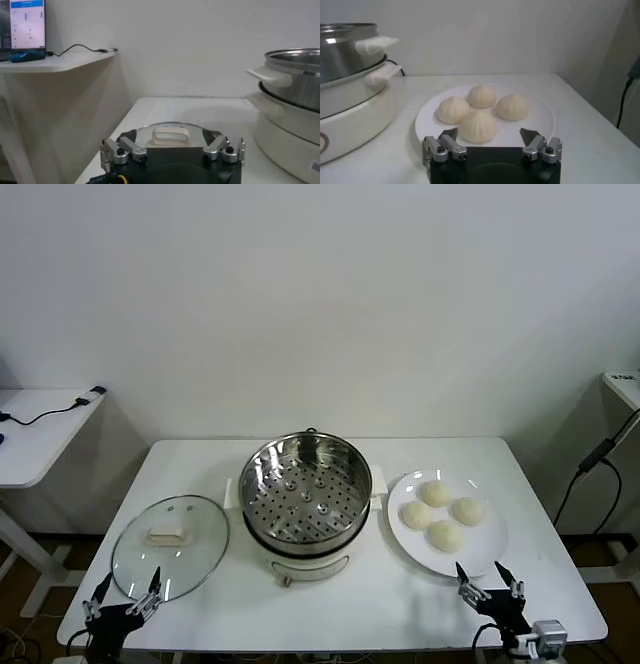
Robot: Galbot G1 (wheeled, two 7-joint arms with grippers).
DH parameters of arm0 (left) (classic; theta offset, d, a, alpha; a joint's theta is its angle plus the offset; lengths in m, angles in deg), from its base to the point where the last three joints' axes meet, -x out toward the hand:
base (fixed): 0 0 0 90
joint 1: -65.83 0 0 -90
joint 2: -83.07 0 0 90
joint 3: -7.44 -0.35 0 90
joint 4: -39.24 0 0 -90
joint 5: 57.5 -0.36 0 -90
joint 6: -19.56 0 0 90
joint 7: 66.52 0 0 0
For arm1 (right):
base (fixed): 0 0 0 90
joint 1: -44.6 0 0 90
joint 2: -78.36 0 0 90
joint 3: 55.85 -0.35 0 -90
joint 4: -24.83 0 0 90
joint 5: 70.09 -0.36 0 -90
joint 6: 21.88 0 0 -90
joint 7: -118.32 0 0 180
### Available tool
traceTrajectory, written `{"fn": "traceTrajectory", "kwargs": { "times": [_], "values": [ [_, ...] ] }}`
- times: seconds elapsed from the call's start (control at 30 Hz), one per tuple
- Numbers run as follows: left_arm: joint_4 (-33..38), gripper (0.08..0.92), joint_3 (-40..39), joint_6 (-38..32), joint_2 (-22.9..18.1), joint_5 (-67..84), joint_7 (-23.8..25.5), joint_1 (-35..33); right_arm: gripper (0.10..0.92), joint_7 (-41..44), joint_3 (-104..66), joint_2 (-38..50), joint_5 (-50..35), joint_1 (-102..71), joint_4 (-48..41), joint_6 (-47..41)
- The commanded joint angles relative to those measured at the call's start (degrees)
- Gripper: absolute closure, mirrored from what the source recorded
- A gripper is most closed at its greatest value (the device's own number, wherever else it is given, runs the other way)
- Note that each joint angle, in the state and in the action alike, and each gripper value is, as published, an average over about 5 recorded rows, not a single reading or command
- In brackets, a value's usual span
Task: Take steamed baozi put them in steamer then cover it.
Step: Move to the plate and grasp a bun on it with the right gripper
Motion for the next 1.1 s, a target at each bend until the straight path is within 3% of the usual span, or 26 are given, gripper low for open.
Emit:
{"fn": "traceTrajectory", "kwargs": {
  "times": [0.03,0.23,0.33,0.43,0.6,0.73,0.9,1.1],
  "values": [
    [0.4,0.177,-0.1,0.4,0.3,0.0,0.2,0.3,0.203,0.8,1.1,9.1,2.1,16.5,-1.5,-8.4],
    [0.6,0.177,-0.5,0.4,0.5,0.2,0.4,0.8,0.203,8.7,20.3,26.0,3.1,46.1,-13.1,-14.7],
    [0.9,0.177,-0.5,0.4,0.5,0.3,0.4,0.9,0.203,20.0,39.3,33.2,7.6,64.4,-20.2,-14.7],
    [1.0,0.177,-0.4,0.4,0.4,0.5,0.4,0.9,0.203,35.4,59.7,37.0,13.9,84.3,-28.2,-8.3],
    [0.9,0.177,-0.1,0.0,0.2,1.2,0.4,0.5,0.203,58.7,85.8,35.0,19.9,111.4,-43.2,10.2],
    [0.5,0.177,-0.1,-0.5,0.0,1.2,0.4,0.2,0.203,70.3,98.3,29.2,19.2,124.4,-54.6,19.5],
    [-0.2,0.177,-0.3,-0.8,0.0,1.2,0.4,0.1,0.203,75.7,109.7,22.8,16.2,130.6,-59.4,20.2],
    [-0.7,0.177,-0.3,-0.8,0.1,1.1,0.4,0.3,0.203,73.6,115.6,17.2,11.8,126.8,-58.5,14.1]
  ]
}}
